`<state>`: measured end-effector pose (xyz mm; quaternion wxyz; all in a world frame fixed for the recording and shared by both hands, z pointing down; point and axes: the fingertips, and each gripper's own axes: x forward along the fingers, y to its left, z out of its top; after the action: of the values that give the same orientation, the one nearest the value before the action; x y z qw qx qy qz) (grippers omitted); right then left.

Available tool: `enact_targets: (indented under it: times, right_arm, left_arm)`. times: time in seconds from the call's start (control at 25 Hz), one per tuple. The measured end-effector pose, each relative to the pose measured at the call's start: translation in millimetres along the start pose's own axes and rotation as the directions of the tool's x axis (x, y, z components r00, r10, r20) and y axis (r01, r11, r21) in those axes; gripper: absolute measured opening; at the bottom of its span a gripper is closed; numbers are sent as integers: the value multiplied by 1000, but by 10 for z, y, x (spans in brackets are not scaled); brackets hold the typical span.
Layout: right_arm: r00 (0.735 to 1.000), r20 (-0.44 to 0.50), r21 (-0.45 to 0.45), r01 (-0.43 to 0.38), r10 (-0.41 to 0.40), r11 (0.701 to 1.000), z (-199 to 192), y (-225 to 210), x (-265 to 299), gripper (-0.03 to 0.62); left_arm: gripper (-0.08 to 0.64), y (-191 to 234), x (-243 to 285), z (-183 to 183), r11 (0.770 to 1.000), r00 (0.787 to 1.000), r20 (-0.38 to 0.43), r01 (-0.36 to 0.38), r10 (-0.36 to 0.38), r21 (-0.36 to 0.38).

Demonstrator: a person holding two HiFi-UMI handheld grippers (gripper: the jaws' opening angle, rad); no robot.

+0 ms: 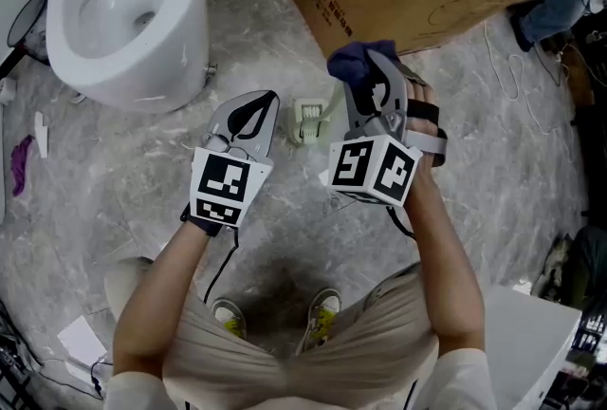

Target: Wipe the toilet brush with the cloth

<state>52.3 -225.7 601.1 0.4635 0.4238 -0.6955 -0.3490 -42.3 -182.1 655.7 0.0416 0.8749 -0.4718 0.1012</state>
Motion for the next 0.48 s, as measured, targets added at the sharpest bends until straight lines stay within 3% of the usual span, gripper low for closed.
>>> enact_targets:
  times: [0.24, 0.48]
  right_arm:
    - [999, -16, 47, -28, 29, 999, -101, 63, 31, 170]
    - [997, -46, 18, -66, 67, 998, -167, 186, 36, 170]
  left_arm:
    - [2, -41, -4, 50, 1000, 1000, 11, 8, -8, 2]
    - [2, -42, -5, 36, 1000, 1000, 3, 5, -5, 10]
